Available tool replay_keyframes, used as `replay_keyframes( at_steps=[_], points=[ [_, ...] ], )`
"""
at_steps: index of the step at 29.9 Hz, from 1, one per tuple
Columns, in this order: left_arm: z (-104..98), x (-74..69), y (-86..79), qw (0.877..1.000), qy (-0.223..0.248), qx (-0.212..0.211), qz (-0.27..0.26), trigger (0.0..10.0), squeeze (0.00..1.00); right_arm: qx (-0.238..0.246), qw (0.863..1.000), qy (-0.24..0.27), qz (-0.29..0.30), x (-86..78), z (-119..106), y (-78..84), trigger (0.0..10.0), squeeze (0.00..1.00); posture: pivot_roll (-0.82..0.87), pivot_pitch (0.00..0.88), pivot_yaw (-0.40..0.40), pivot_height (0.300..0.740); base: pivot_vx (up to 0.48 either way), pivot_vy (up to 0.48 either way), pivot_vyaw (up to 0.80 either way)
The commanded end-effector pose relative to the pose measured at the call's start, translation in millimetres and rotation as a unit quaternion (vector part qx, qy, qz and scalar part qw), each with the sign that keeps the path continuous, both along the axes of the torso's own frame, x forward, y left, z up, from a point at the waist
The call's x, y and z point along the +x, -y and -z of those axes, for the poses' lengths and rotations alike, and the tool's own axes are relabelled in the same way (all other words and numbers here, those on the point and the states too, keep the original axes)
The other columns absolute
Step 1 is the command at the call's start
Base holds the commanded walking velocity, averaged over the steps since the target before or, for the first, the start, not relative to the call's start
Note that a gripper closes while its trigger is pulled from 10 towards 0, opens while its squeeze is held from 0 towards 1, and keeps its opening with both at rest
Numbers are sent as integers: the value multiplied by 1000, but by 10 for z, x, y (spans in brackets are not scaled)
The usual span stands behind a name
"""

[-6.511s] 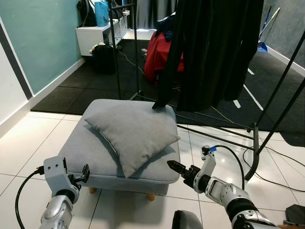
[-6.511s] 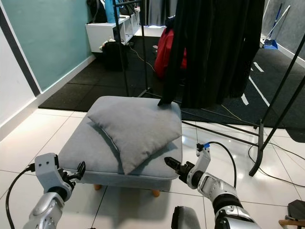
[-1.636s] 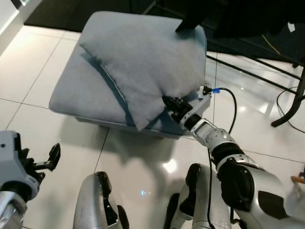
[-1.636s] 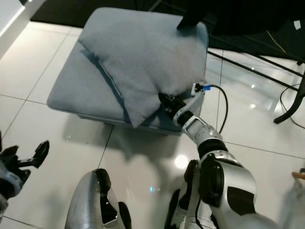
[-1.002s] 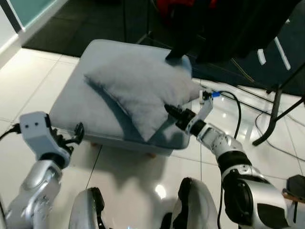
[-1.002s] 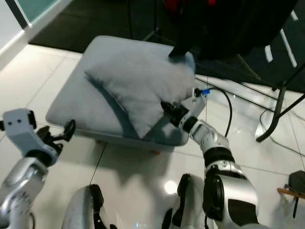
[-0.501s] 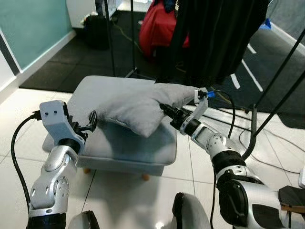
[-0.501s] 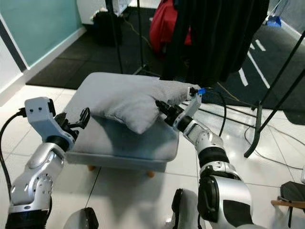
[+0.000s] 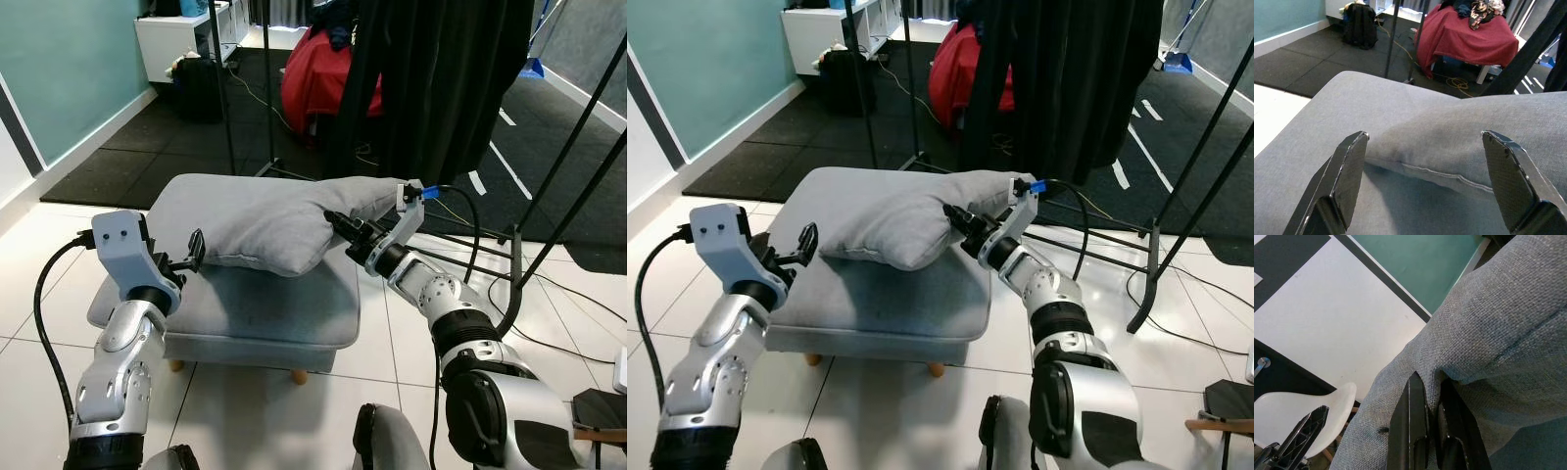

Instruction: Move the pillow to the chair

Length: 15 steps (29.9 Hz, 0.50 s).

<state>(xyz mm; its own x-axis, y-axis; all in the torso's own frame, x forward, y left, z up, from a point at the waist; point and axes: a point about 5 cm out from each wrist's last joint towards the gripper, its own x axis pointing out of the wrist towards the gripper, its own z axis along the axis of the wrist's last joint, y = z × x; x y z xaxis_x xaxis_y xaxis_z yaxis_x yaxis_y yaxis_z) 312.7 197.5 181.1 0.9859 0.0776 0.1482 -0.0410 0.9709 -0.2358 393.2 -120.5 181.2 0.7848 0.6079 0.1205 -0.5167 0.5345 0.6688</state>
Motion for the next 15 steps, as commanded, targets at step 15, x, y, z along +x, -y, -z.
replay_keyframes(
  at_steps=[15],
  points=[
    [193, -30, 25, 999, -33, 1, -13, 10000, 0, 33, 997, 60, -18, 15, -342, -67, 0, 0, -152, 0, -56, 560, 0, 0, 0]
  ],
)
